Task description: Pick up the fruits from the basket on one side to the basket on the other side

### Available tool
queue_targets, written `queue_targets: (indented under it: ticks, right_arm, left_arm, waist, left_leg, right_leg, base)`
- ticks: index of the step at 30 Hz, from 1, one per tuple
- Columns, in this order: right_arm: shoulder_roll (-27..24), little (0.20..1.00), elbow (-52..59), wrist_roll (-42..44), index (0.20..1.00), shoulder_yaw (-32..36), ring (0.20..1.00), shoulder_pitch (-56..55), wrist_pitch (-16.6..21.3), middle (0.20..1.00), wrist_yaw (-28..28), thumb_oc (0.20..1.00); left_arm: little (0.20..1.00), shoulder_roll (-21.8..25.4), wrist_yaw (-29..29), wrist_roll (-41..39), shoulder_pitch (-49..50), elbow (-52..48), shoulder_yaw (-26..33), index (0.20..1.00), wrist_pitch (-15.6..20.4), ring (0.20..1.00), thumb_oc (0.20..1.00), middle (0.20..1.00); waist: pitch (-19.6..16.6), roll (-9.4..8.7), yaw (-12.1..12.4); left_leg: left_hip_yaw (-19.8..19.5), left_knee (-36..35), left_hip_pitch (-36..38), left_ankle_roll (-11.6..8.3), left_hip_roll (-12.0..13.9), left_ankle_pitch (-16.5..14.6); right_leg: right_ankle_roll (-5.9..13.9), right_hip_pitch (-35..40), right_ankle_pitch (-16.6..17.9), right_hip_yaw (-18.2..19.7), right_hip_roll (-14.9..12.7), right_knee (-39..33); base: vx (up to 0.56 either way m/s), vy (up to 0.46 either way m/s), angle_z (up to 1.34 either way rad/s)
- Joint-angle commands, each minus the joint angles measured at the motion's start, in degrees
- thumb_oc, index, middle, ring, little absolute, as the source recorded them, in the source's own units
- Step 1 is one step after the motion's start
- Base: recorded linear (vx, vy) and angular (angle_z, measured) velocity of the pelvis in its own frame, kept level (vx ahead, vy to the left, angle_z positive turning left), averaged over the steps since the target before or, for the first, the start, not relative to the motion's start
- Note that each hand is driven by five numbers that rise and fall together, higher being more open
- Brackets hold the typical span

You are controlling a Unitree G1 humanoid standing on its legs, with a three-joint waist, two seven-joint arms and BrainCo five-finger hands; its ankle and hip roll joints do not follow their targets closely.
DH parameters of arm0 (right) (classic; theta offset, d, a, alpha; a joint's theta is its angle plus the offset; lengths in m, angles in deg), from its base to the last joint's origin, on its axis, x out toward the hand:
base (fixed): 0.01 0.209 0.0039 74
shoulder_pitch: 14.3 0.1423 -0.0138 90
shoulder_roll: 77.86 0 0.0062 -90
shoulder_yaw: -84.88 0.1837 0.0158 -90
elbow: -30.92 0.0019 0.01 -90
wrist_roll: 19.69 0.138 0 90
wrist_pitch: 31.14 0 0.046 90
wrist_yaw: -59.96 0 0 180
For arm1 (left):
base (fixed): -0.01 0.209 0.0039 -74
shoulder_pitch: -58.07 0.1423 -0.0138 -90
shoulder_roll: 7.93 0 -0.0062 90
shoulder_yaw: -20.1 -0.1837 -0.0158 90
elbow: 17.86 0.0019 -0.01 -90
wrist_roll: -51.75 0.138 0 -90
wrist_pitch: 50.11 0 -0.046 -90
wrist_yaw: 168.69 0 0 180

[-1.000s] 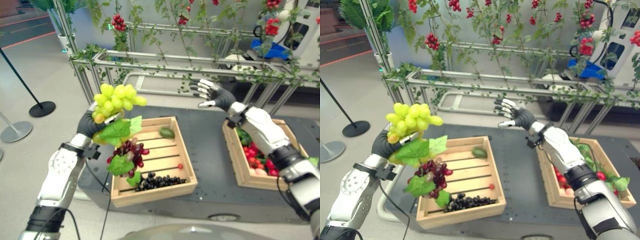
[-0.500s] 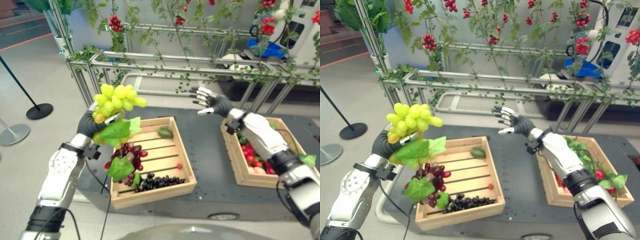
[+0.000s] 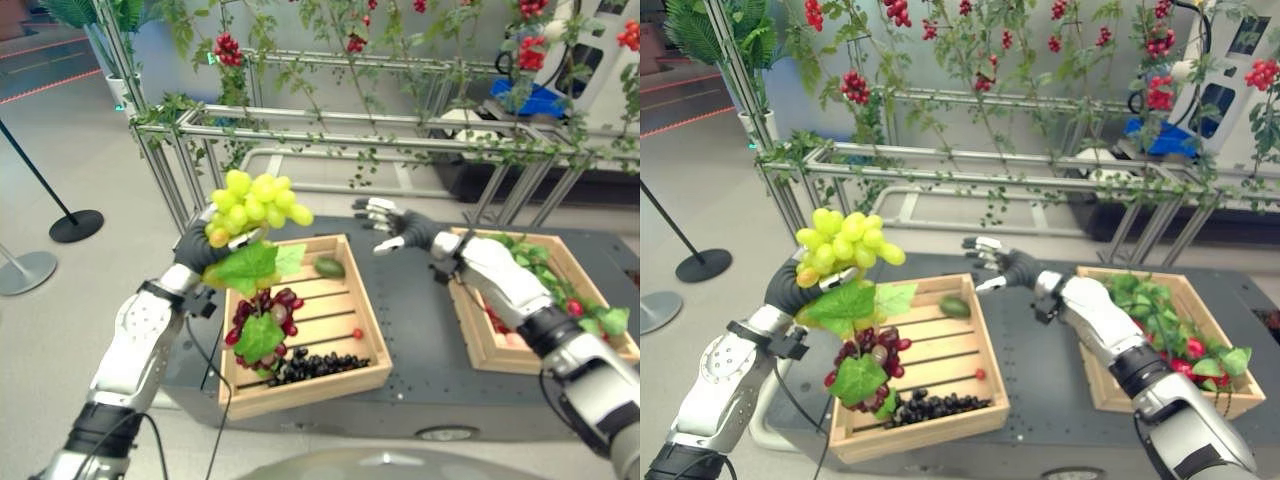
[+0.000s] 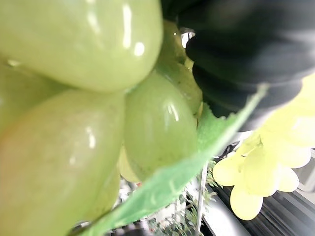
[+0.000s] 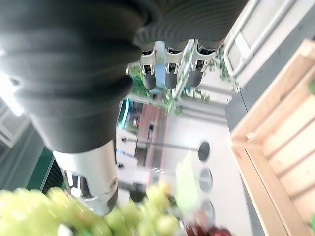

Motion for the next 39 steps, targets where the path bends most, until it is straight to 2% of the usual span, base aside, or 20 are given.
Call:
queue_targets:
  ticks: [1,9,18,27,39]
  right_arm:
    - [2.70,1.000,0.35,-1.66,1.000,-4.33,1.000,5.52,1.18,1.000,-1.00,1.000]
    - [9.06,1.000,1.33,-0.88,1.000,-7.38,1.000,6.19,0.21,1.000,-2.04,1.000]
    - [15.09,1.000,1.25,-1.48,1.000,-8.91,1.000,3.94,0.68,1.000,-2.66,1.000]
    - [18.17,1.000,0.53,-2.76,1.000,-10.65,1.000,0.02,0.47,1.000,-3.60,1.000]
    - [24.29,1.000,-3.29,-1.25,1.000,-11.02,1.000,-6.06,1.39,1.000,-1.31,1.000]
  left_arm:
    - [0.200,-0.24,-0.21,-2.43,-8.60,-3.25,-2.21,0.200,3.74,0.200,0.200,0.200]
    - [0.200,-1.60,0.04,-2.47,-10.47,-3.28,-4.65,0.200,3.03,0.200,0.200,0.200]
    - [0.200,-1.99,-0.17,-2.74,-9.57,-4.34,-2.79,0.200,3.12,0.200,0.200,0.200]
    - [0.200,-2.70,-1.13,-1.92,-10.55,-3.35,-1.88,0.200,3.61,0.200,0.200,0.200]
    - [0.200,-3.49,-3.21,-1.74,-11.55,-2.17,-1.77,0.200,4.60,0.200,0.200,0.200]
  waist:
    - [-4.44,-0.58,-0.16]
    - [-4.11,-0.54,-0.48]
    - [-3.89,-0.86,-0.60]
    - [-3.94,-1.38,-0.61]
    - [-3.87,-1.48,-1.06]
  left_leg:
    - [3.02,2.57,-1.06,-1.33,0.01,-3.22]
    - [3.52,2.44,-0.60,-1.28,0.10,-3.28]
    - [3.84,2.17,-0.74,-1.30,0.25,-2.97]
    - [3.84,1.97,-1.00,-1.39,0.38,-2.90]
    - [3.99,2.11,-0.80,-1.28,0.41,-3.27]
  right_leg:
    - [5.24,0.36,-1.15,-0.28,-5.01,1.73]
    - [5.24,0.57,-0.92,-0.03,-5.06,1.51]
    - [5.08,0.07,-0.71,0.66,-4.90,1.24]
    - [5.13,-0.01,-0.58,0.69,-4.73,0.99]
    - [5.14,-0.22,-0.72,1.27,-4.60,1.20]
  base:
    - [0.01,-0.009,-0.05]
    - [0.00,-0.004,-0.03]
    - [0.00,-0.003,-0.04]
    - [0.00,-0.001,-0.02]
    - [0.00,0.000,0.00]
